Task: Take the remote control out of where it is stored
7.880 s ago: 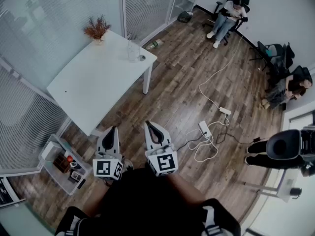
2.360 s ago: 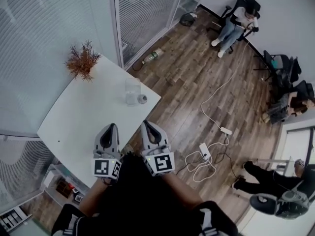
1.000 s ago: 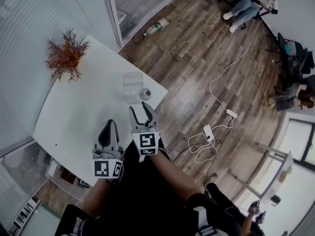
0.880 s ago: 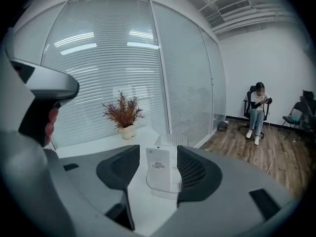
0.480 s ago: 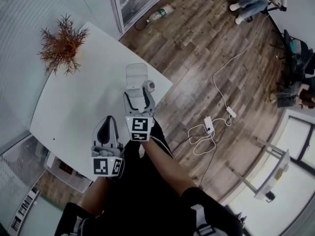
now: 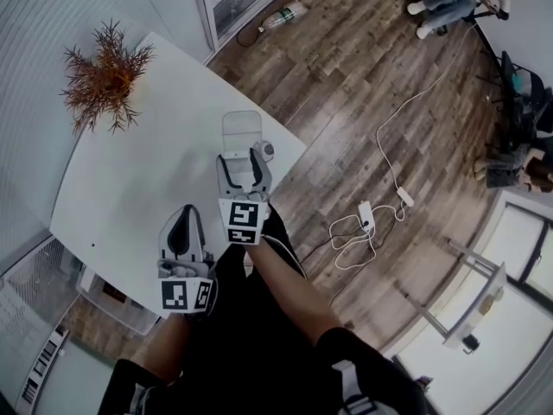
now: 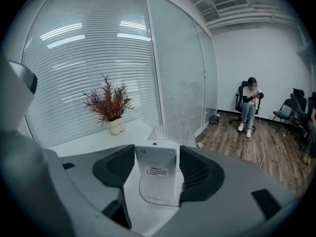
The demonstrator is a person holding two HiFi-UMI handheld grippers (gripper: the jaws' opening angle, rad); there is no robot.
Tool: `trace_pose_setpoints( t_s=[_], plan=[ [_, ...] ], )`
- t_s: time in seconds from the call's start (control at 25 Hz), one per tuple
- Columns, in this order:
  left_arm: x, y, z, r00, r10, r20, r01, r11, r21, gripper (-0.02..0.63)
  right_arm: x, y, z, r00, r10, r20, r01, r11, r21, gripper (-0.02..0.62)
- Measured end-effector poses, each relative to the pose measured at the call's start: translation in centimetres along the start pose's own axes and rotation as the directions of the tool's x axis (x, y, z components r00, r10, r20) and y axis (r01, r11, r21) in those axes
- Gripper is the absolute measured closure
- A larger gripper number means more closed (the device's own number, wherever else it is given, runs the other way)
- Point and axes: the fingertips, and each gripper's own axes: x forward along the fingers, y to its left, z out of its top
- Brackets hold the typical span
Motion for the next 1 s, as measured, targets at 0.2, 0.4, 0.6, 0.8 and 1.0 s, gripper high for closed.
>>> trace_pose_setpoints(
  t_s=[0.2,0.4,0.6,0.8,1.0],
  plan=[
    [0.2,0.2,-0.1,1.0,0.01,0.0,-0.01,1.0,-0.007,0.601,-0.1,0.1,0.0,1.0,-0.001,-0.005,0.001,1.0,-0.005,0.33],
    [0.3,0.1,-0.3,1.0,0.01,-0.002,-0.01,1.0,-0.012,0.601,0.1,0.1,-0.1,1.0,0.004,-0.015,-0.004,1.0,-0.004,0.334],
    [0.3,0.1,-0.3,1.0,0.009,0.001,-0.009,1.0,-0.015,0.601,-0.1,0.0,0.0,1.0,0.01,-0.014,-0.01,1.0,-0.006,0.336],
    [-0.3,-0.2,-0.1,1.0,0.004,0.007,-0.004,1.0,-0.012,0.601,-1.1,0.3,1.0,1.0,0.024,0.012,-0.024,0.999,-0.021,0.337],
    [-1.1,-0.6,0.5,1.0,-0.02,0.015,0.02,1.0,0.015,0.601,-2.6,0.7,2.7,0.998,0.037,0.051,-0.036,0.999,-0.037,0.339]
  ],
)
